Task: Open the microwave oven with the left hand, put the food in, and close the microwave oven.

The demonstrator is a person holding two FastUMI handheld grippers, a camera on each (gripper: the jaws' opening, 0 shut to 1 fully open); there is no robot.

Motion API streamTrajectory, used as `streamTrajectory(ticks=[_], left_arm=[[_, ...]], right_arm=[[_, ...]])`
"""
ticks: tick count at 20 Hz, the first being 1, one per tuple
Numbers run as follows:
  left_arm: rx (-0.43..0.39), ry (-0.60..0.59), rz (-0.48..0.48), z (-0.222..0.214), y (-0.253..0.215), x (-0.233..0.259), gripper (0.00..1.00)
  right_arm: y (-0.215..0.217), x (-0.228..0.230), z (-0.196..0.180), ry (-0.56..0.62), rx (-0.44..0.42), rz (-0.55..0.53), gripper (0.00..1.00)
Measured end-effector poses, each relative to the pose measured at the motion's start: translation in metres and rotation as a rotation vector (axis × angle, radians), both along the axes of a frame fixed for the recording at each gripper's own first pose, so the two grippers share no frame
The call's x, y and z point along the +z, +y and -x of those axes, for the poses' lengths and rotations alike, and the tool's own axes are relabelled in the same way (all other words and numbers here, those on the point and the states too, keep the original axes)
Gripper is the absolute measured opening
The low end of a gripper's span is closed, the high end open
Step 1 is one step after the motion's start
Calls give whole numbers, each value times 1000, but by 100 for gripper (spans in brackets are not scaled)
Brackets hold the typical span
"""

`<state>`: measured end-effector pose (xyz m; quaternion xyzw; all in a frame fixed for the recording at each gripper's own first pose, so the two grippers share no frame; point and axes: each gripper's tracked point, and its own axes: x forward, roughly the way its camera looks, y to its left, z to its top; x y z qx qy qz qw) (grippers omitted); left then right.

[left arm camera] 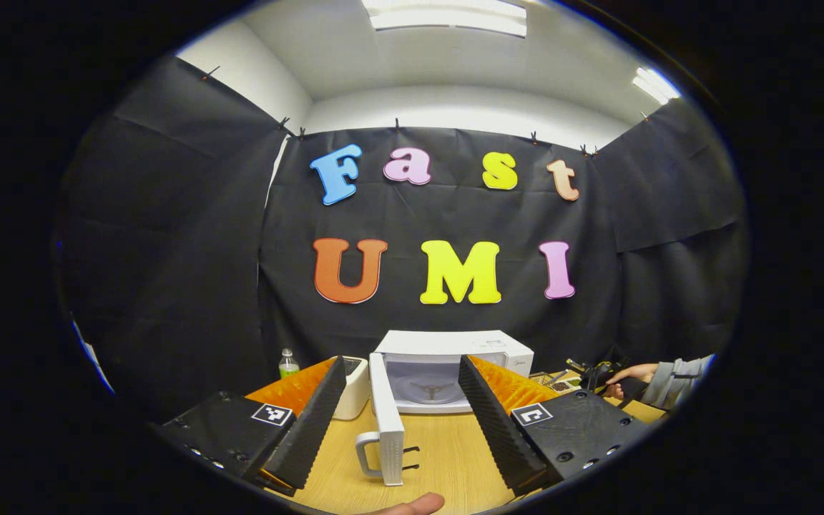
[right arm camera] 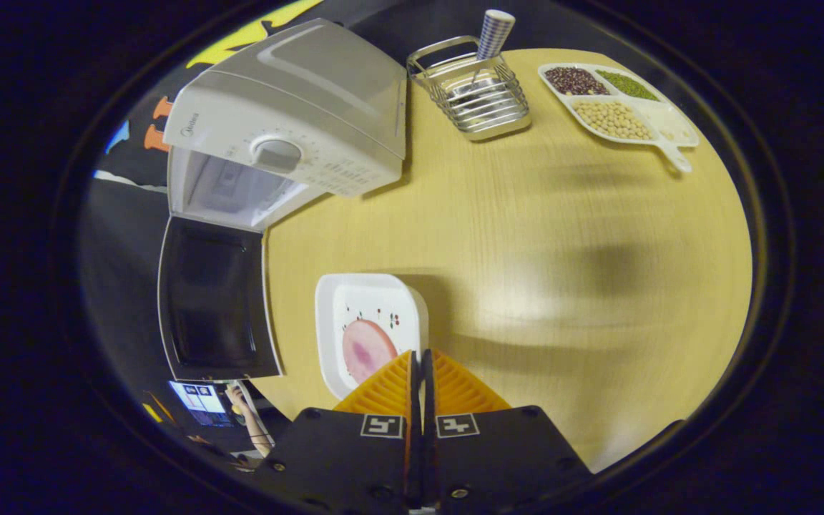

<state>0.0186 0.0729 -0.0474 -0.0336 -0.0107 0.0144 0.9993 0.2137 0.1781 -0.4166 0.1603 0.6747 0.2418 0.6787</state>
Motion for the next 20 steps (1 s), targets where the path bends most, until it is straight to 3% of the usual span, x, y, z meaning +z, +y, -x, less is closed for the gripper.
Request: streamTrajectory(ticks=[11,14,16,20], left_arm=[[16,37,4,17,49,-21,95],[14,39,-9,20,55,-24,95],[15,41,-24,20,56,-27,95],[-10,61,-60,17,50,-35,95]], right_arm=[[107,41,9,-39,-214,-100,4],[127,42,5,-48,-314,-108,4],[139,39,4,-41,-411,-110,0],[173,36,2,9,-613,-184,4]])
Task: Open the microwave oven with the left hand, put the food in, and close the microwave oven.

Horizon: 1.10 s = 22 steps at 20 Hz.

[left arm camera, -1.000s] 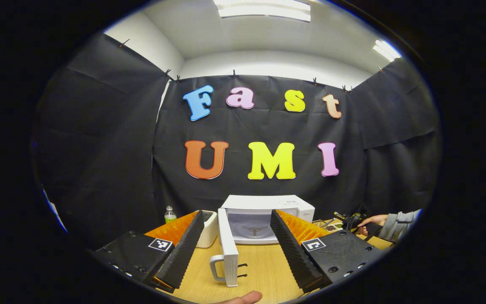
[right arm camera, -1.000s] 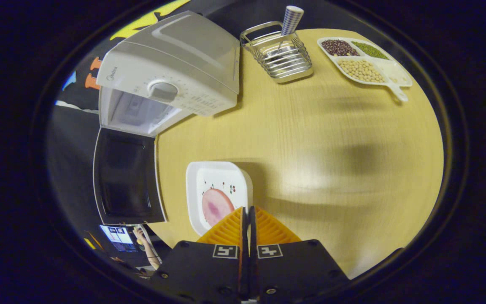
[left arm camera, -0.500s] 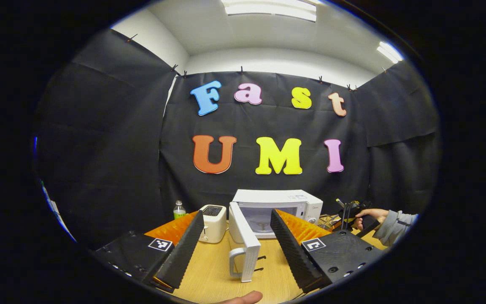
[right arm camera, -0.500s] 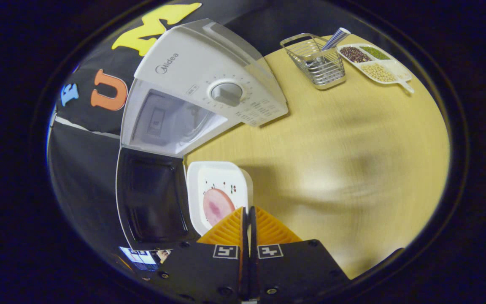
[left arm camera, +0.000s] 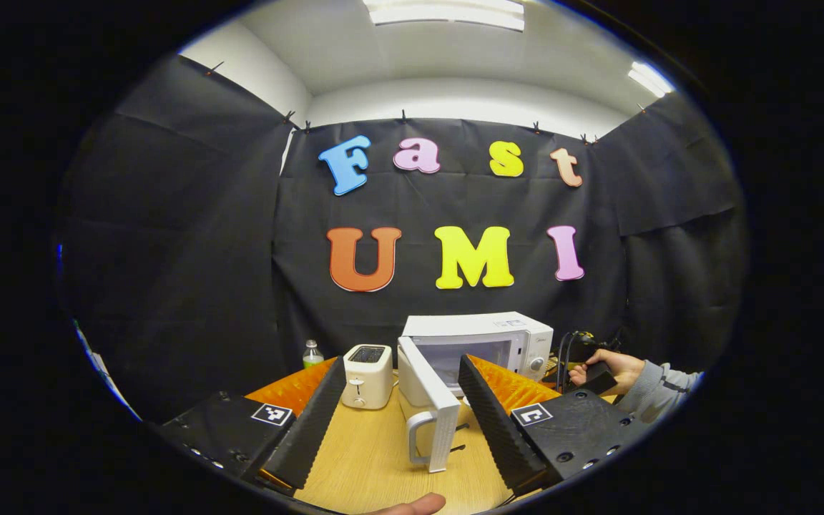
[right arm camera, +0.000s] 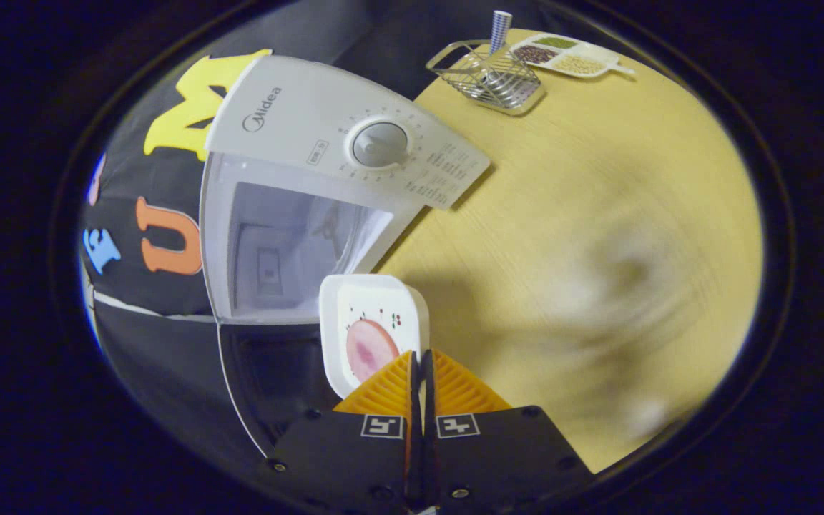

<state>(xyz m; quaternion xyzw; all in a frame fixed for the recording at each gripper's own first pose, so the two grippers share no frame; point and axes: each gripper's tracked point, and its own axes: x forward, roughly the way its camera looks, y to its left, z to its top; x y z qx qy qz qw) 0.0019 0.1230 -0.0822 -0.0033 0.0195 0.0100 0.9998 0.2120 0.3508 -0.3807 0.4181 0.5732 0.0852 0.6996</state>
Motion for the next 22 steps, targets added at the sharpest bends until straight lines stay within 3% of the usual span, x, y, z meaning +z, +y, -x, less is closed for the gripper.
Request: streamTrajectory(ticks=[3,4,11,14,17,22], left_arm=[[-20,19,-16,0,-3,-5,95],[-26,19,-19,-2,-3,-8,95],[-49,47,-34,-13,3,-30,95],[-44,58,-45,-16,5,-39,95],[-53,63,-44,-20,3,-46,96],[-67,78,-81,-30,-1,-59,96]], right_arm=[[20,0,-13,-37,-174,-32,0],[30,0,-17,-44,-219,-46,3],[96,-15,-60,-130,-359,-60,4],[125,-17,-84,-151,-412,-157,5],[127,-22,-112,-178,-508,-202,5],[111,-35,-147,-263,-641,-142,7]])
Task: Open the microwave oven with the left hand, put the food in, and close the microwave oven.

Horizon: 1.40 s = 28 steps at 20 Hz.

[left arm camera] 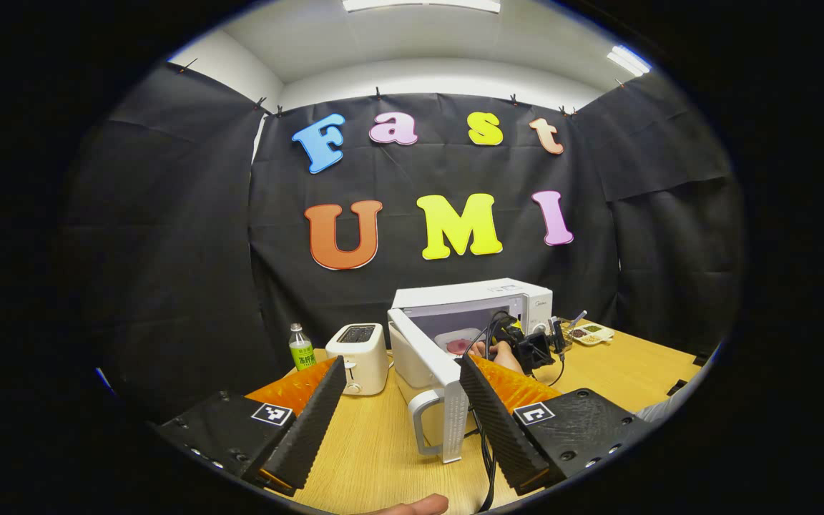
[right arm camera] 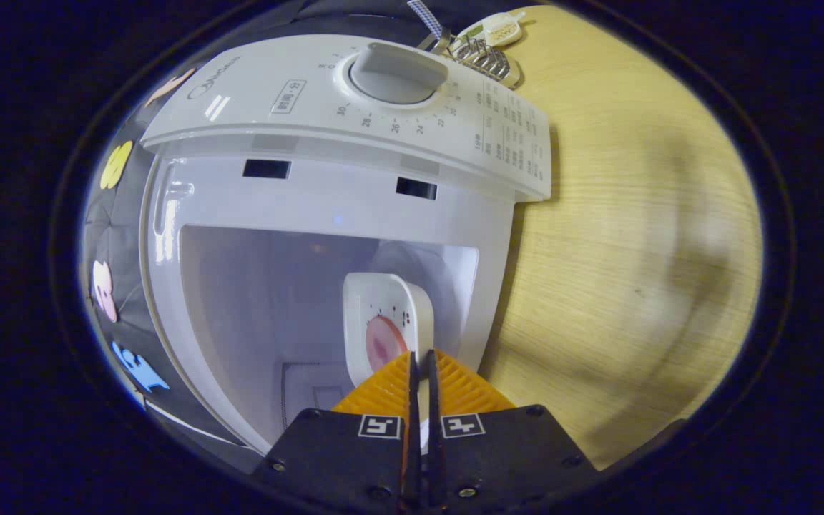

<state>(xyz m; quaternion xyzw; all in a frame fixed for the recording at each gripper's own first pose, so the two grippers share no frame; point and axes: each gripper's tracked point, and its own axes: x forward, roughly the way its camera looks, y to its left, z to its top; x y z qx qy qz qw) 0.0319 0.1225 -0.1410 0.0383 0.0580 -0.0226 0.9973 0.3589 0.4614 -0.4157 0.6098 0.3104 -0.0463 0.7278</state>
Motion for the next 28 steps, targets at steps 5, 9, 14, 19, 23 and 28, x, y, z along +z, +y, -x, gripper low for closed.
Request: streamTrajectory(ticks=[5,9,14,19,23,28], left_arm=[[-6,6,-4,1,-5,-8,95],[10,8,26,2,3,-14,95],[36,21,34,6,9,-20,95],[70,16,38,14,20,-18,95],[92,13,51,21,27,-16,96],[127,-1,43,31,37,-14,96]], right_arm=[[15,-5,-12,-40,23,54,10],[13,5,-21,-128,27,130,15],[10,18,-31,-245,49,253,20],[7,33,-22,-386,205,450,28],[-23,49,-16,-455,242,671,43],[-43,89,-1,-597,297,898,100]])
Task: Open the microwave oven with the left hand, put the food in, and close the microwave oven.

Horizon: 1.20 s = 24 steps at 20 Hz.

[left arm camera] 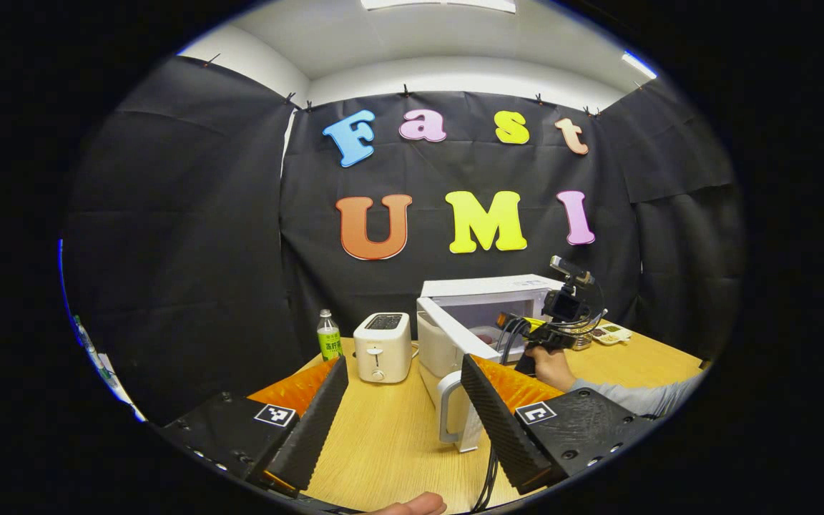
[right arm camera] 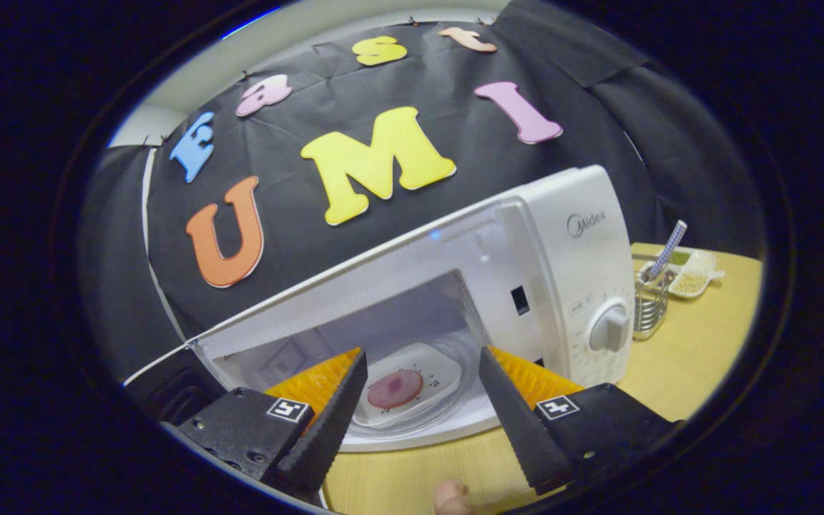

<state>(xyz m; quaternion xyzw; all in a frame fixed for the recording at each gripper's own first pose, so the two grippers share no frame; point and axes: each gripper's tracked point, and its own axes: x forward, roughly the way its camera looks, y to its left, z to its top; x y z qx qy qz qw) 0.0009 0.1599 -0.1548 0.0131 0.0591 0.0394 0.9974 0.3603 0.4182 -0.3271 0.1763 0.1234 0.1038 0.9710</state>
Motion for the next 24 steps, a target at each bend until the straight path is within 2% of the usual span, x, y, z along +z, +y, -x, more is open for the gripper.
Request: streamTrajectory(ticks=[1,3,4,5,6,10,11,12,13,14,15,17,18,19,20,21,24], left_arm=[[8,4,6,-2,3,-2,96],[24,10,24,0,7,-5,96],[27,13,26,2,8,-6,96],[36,13,24,3,11,-7,96],[52,10,22,2,17,-7,96],[82,4,23,-1,23,-8,96],[93,0,24,-3,25,-9,93],[95,3,33,-7,25,-12,89],[79,5,37,-9,21,-14,68],[61,6,32,-13,17,-15,73],[63,9,22,-16,15,-19,57],[72,13,3,-22,19,-24,25],[71,21,1,-24,17,-28,21],[62,25,2,-27,15,-32,10],[63,27,4,-29,16,-36,17],[45,38,13,-30,13,-41,1],[-25,26,41,-39,-3,-52,0]], right_arm=[[-6,10,4,-27,9,31,91],[-20,32,12,-87,30,94,91],[-29,44,14,-118,40,123,100],[-38,56,21,-149,50,147,91],[-47,69,30,-175,62,162,100],[-89,122,65,-258,81,227,100],[-99,137,78,-285,82,245,91],[-108,152,91,-312,92,260,100],[-117,166,103,-337,99,280,91],[-125,178,115,-357,99,307,91],[-136,187,130,-375,100,337,100],[-162,196,163,-373,100,380,100],[-175,207,186,-380,99,383,100],[-181,213,203,-387,103,382,91],[-188,222,217,-398,102,383,100],[-198,232,230,-412,94,383,100],[-214,253,261,-431,90,391,100]])
